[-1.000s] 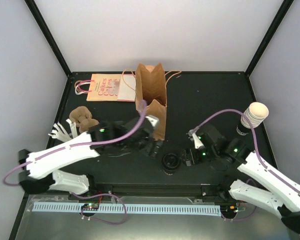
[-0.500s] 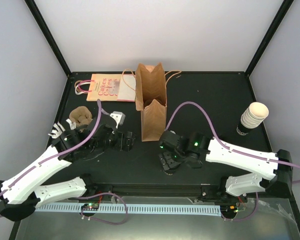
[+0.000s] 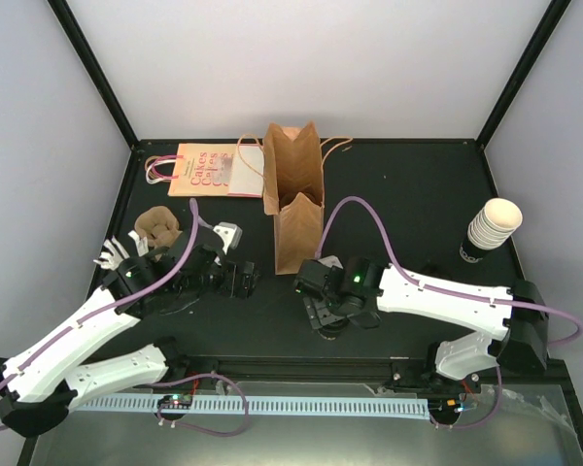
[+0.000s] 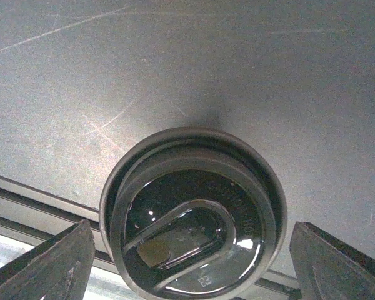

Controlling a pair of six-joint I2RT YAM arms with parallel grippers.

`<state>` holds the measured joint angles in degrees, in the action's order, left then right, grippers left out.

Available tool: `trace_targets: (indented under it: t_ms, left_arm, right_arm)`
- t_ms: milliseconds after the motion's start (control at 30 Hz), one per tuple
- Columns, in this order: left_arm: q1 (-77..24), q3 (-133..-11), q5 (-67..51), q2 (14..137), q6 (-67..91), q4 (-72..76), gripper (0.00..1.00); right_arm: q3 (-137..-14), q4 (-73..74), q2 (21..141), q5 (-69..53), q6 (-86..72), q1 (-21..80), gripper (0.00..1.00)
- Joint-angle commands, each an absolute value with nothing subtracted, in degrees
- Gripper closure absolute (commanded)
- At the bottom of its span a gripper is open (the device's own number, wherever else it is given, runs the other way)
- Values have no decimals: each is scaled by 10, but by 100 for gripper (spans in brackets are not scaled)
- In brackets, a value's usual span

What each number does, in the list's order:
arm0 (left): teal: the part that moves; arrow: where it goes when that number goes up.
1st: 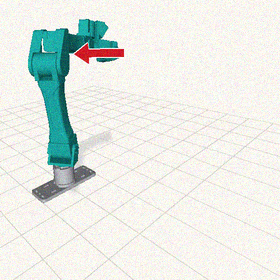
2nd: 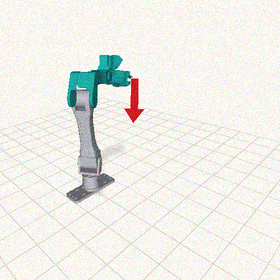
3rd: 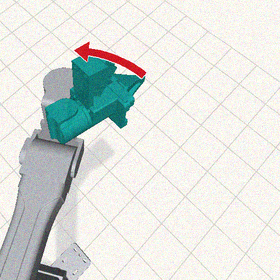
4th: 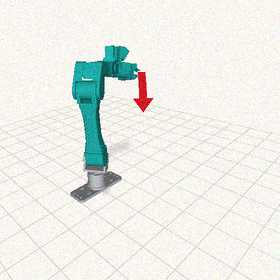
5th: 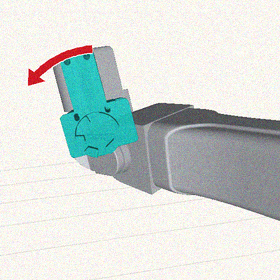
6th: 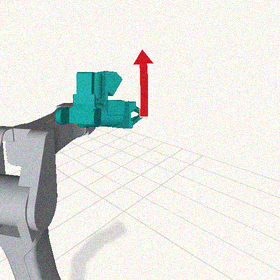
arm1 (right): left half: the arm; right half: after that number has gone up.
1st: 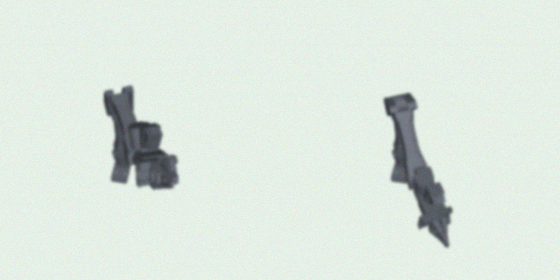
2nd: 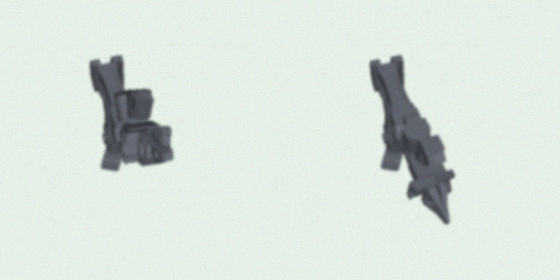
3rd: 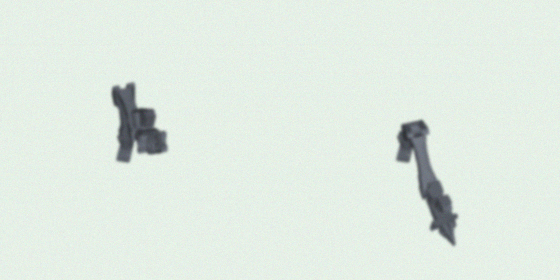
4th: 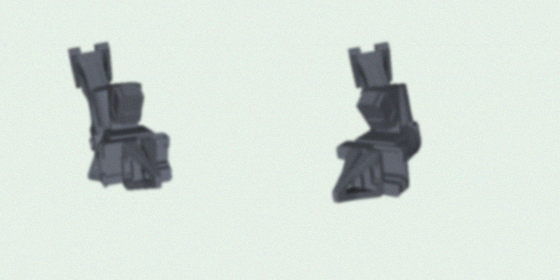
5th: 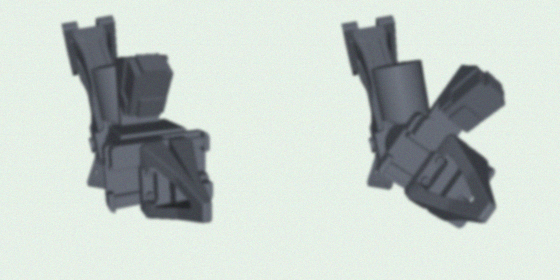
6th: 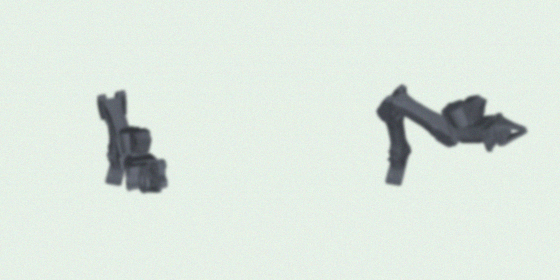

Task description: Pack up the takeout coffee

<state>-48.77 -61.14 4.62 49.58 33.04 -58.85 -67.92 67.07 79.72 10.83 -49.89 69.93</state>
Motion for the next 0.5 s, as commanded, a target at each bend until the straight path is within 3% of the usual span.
trace_targets:
  t_ms: [0,467]
  left_arm:
    - [-479,-607,30,490,312,-571,1]
    - [-469,-596,15,490,307,-560,1]
  right_arm:
    - [-696,668,811,114,-521,710,12]
    - [-689,680,828,126,-545,714,18]
